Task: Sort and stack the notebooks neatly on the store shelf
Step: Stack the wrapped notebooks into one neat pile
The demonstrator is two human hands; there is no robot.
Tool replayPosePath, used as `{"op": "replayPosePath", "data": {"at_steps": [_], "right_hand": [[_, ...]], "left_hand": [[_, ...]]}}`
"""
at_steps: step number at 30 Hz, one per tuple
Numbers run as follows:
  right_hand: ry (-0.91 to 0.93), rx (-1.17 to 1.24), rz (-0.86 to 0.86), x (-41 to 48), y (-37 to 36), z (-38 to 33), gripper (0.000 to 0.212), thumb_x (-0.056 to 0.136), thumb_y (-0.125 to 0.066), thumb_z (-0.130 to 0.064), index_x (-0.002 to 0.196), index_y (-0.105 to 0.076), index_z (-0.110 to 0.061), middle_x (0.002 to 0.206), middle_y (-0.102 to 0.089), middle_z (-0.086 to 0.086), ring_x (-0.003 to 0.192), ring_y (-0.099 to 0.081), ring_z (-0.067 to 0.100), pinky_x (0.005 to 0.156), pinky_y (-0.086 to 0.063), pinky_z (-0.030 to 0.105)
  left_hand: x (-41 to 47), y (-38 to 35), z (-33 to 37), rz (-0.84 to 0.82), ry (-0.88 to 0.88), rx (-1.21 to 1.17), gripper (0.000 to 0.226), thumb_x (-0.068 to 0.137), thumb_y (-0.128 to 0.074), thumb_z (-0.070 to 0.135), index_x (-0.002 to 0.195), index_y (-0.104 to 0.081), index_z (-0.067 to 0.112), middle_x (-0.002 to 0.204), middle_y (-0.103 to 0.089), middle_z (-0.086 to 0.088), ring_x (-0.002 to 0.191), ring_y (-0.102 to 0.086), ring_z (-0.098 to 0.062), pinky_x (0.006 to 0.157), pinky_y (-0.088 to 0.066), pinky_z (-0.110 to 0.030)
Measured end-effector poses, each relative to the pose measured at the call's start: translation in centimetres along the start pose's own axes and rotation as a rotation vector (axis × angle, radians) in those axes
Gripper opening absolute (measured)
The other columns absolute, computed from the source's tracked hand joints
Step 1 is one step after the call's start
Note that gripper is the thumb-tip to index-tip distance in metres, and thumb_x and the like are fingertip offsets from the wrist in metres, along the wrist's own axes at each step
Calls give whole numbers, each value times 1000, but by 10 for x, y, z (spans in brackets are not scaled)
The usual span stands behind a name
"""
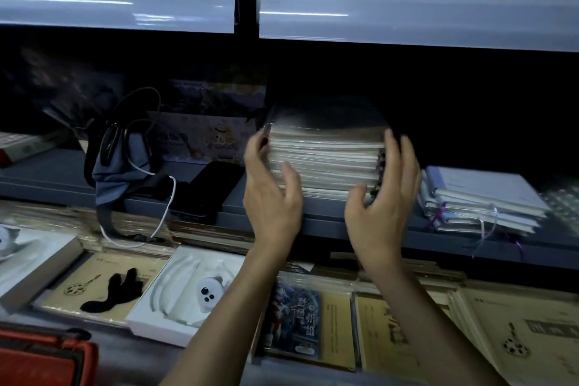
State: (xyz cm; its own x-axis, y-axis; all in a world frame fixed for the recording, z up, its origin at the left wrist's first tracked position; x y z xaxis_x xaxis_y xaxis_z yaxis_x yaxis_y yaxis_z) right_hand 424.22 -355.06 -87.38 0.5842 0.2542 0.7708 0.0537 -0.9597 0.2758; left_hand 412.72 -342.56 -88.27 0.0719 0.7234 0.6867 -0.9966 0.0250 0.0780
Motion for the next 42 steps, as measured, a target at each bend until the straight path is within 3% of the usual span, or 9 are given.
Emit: {"op": "replayPosePath", "data": {"at_steps": [2, 4, 7, 10, 15, 24, 28, 33, 42], "right_hand": [[-276, 321, 14, 3, -2, 12, 68, 100, -52, -17, 161, -25, -33, 168, -23, -9, 153, -24, 10, 122, -23, 31], [-612, 627, 58, 13, -9, 31, 51, 103, -49, -34, 153, -36, -33, 162, -36, -6, 145, -39, 11, 119, -32, 34], [-908, 926, -54, 34, -20, 52, 48, 107, -39, -48, 142, -53, -19, 138, -59, -1, 117, -60, 12, 89, -48, 25], [-892, 886, -190, 37, -24, 50, 52, 110, -29, -47, 146, -48, -15, 123, -65, -1, 103, -61, 8, 77, -47, 17], [-821, 719, -295, 29, -31, 49, 64, 106, -28, -61, 161, -28, -28, 163, -33, -12, 146, -31, 3, 120, -18, 30], [-868, 772, -379, 32, -37, 61, 66, 108, -19, -55, 164, -15, -20, 169, -19, -8, 155, -16, 6, 128, -4, 34], [-871, 790, -395, 30, -34, 60, 71, 106, -21, -59, 164, -17, -19, 168, -23, -6, 155, -18, 8, 130, -6, 38], [-831, 754, -372, 18, -16, 40, 64, 108, -18, -57, 162, -21, -23, 167, -23, -11, 154, -21, 8, 123, -11, 31], [-760, 759, -288, -11, 10, 22, 48, 112, -21, -40, 155, -40, -30, 163, -35, -11, 150, -32, 7, 126, -19, 33]], "left_hand": [[15, -3, -19, 10, 279, -247, 48, 110, -43, 28, 156, -40, 15, 149, -56, -4, 132, -55, -8, 108, -43, -18], [32, -9, -31, -41, 566, -514, 57, 110, -39, 44, 150, -52, 5, 148, -60, -16, 130, -59, -22, 116, -44, -32], [43, -12, -25, -131, 791, -678, 69, 112, -29, 53, 151, -50, -1, 141, -60, -18, 111, -70, -32, 105, -52, -38], [48, -10, -28, -243, 837, -659, 86, 104, -21, 72, 153, -52, 9, 154, -48, -18, 138, -45, -38, 120, -28, -47], [48, -15, -44, -326, 757, -611, 69, 103, -15, 74, 122, -65, 31, 101, -78, 22, 95, -68, 11, 108, -44, -24], [45, -22, -16, -333, 614, -519, 53, 109, -9, 60, 146, -41, 38, 115, -53, 35, 89, -55, 29, 89, -39, 0], [41, -12, -7, -281, 641, -542, 48, 112, -12, 54, 114, -57, 36, 96, -64, 33, 74, -61, 26, 68, -45, 3], [16, -3, -13, -337, 593, -400, 93, 89, -18, 91, 155, -49, 34, 154, -56, 11, 146, -46, -7, 127, -28, -38], [-19, 15, -8, -227, 617, -366, 103, 76, -30, 102, 158, -43, 41, 158, -46, 24, 149, -37, 1, 129, -23, -42]]}}
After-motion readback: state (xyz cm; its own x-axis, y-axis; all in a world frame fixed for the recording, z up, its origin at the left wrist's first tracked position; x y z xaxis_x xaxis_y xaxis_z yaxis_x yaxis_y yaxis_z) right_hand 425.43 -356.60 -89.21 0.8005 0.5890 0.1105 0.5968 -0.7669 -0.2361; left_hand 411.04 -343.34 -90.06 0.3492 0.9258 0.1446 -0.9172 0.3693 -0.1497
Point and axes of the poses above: each hand's wrist, its own x-axis towards the middle knuckle, its own y-axis out of the back of the hand, z = x × y, the point moved 4 cm from there along x, towards the middle knuckle
